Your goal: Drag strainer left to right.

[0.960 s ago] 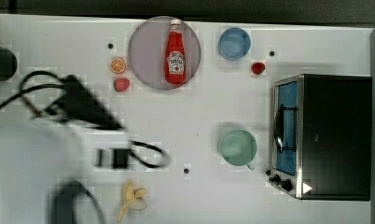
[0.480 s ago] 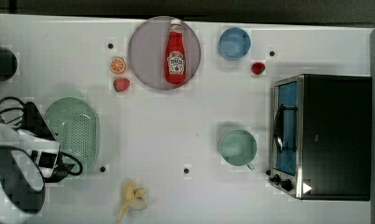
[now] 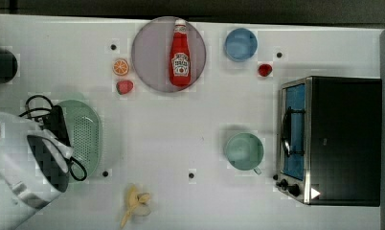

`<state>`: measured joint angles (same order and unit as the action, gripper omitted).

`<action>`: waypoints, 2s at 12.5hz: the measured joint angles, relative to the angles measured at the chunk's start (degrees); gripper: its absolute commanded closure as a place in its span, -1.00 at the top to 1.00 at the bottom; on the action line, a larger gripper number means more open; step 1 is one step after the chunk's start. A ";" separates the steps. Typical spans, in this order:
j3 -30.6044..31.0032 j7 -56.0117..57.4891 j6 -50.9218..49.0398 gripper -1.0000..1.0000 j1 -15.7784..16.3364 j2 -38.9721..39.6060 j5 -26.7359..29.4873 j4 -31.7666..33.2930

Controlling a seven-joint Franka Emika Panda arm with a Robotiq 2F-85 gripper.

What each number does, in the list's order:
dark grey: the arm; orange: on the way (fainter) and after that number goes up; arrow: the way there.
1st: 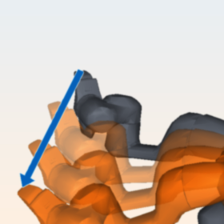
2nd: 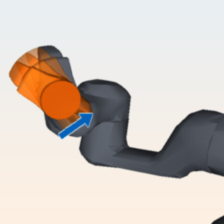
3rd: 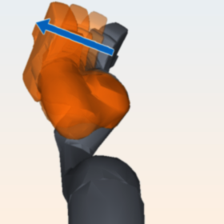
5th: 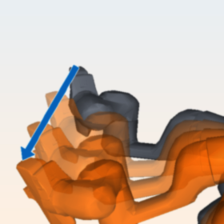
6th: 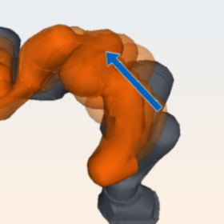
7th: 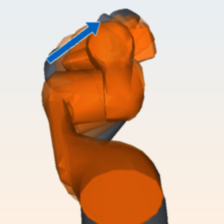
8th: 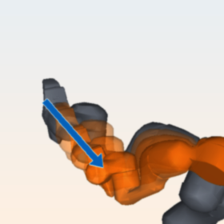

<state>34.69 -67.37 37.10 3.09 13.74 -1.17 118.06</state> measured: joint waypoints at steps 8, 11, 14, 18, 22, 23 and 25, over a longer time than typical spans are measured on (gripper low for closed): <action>-7.23 -4.25 19.61 1.00 2.02 17.63 0.31 4.48; -13.15 -4.31 21.77 1.00 7.44 19.42 -0.01 4.03; -17.86 -4.59 22.16 1.00 13.26 19.84 1.45 3.36; -21.37 -6.32 23.16 1.00 18.07 19.58 0.35 2.69; -21.76 -6.60 24.17 1.00 16.88 19.30 1.34 3.58; -22.18 -6.60 24.17 1.00 16.51 19.08 1.36 3.92; -24.15 -6.55 23.05 1.00 16.51 18.27 1.11 4.03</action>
<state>10.54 -73.91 60.15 19.60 32.01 -0.06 122.09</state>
